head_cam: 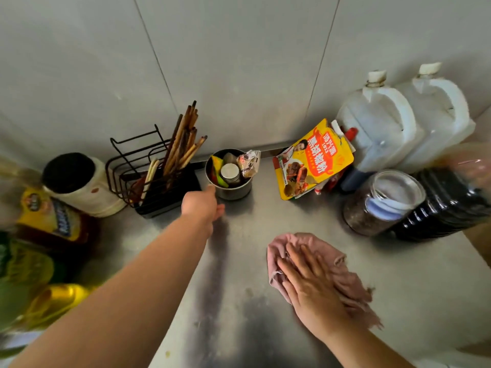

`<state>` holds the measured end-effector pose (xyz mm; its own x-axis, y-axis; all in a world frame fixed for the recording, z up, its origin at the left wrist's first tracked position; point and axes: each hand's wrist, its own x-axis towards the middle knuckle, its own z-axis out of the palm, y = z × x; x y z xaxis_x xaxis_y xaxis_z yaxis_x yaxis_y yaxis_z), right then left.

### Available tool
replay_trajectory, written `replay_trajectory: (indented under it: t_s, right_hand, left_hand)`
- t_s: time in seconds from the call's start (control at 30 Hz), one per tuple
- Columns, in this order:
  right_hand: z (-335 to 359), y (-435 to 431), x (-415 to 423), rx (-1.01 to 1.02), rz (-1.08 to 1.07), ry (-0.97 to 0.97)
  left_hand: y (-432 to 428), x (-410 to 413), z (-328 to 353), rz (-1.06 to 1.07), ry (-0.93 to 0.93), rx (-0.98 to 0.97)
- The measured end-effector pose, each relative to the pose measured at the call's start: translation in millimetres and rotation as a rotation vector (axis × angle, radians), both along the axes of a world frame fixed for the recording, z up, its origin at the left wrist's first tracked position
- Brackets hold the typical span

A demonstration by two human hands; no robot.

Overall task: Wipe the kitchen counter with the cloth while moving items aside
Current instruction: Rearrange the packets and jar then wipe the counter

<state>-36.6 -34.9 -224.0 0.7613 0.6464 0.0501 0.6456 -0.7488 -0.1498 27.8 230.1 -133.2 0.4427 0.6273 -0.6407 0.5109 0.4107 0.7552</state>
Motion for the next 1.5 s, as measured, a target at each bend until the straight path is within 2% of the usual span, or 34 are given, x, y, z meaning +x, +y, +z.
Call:
replay_trajectory:
  t_s: [0.13,0.4,0.53,0.6,0.73,0.8,0.87,1.0,1.1,1.27,1.4,1.5]
  right_hand:
    - [2,-5,-9,-0.011,0.1,0.081]
    - [10,8,15,-0.006,0.098,0.118]
    - [12,29,40,-0.002,0.046,0.24]
    - [16,43,57,0.114,0.046,0.308]
    - [37,76,89,0.582,-0.262,0.553]
    - [51,96,109,0.732,-0.317,0.545]
    - [59,118,130,0.674,-0.278,0.481]
    - [39,158,161,0.154,-0.159,0.454]
    - [15,173,170,-0.036,-0.086,0.397]
    - [-2,196,168,-0.015,-0.036,0.296]
    - [-3,201,142,0.064,0.236,0.278]
    - [-4,196,98,0.113,0.292,0.283]
  left_hand:
    - [13,10,-7,-0.042,0.069,0.027]
    - [18,27,-17,-0.056,0.069,0.064]
    - [18,29,-18,-0.069,0.051,0.084]
    - [17,24,-17,-0.073,0.056,0.094]
    - [16,-4,-11,-0.082,0.081,0.179]
    - [16,-24,-6,-0.097,0.106,0.231]
    - [16,-42,-1,-0.129,0.149,0.243]
    - [22,-78,3,-0.135,0.237,0.224]
    - [31,-102,3,-0.111,0.284,0.213]
    - [50,-143,-5,-0.031,0.294,0.199]
    - [59,-171,-12,0.038,0.301,0.197]
    - [63,-181,-12,0.052,0.284,0.203]
